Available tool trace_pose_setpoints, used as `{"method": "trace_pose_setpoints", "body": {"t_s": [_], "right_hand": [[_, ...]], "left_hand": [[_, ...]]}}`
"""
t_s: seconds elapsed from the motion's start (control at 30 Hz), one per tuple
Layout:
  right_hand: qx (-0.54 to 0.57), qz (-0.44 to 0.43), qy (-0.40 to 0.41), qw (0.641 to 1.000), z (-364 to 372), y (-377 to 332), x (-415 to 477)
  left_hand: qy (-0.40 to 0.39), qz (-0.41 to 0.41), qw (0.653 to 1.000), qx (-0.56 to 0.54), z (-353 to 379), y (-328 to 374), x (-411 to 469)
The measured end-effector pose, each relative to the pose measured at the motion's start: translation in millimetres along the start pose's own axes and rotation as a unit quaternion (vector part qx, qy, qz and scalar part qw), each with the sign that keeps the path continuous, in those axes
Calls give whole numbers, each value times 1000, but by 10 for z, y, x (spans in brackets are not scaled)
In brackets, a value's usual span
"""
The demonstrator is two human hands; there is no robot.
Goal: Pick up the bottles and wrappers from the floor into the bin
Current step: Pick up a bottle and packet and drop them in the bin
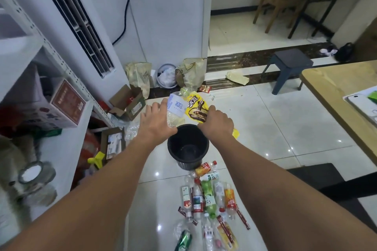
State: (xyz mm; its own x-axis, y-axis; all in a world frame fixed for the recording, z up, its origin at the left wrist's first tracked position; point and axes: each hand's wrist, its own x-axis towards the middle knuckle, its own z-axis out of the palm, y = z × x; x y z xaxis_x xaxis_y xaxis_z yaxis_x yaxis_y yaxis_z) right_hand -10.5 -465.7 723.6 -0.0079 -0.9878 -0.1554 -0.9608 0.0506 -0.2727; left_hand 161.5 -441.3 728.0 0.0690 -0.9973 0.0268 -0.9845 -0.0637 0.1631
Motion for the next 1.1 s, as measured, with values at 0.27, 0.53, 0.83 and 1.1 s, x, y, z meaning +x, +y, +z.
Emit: {"method": "trace_pose_setpoints", "body": {"t_s": [0.27, 0.53, 0.83, 1.1], "right_hand": [[4, -13, 13, 1000, 1282, 410, 879], [7, 23, 26, 999, 3047, 1074, 1619], [5, 48, 104, 993, 4307, 1406, 2182], [9, 22, 146, 989, 4835, 1612, 2340]], "left_hand": [[1, -9, 1000, 4, 1485, -119, 635], [-17, -37, 999, -20, 3600, -387, 936], [-16, -8, 1000, 23, 5022, -714, 1233], [-22, 36, 994, 100, 5527, -745, 1452]]}}
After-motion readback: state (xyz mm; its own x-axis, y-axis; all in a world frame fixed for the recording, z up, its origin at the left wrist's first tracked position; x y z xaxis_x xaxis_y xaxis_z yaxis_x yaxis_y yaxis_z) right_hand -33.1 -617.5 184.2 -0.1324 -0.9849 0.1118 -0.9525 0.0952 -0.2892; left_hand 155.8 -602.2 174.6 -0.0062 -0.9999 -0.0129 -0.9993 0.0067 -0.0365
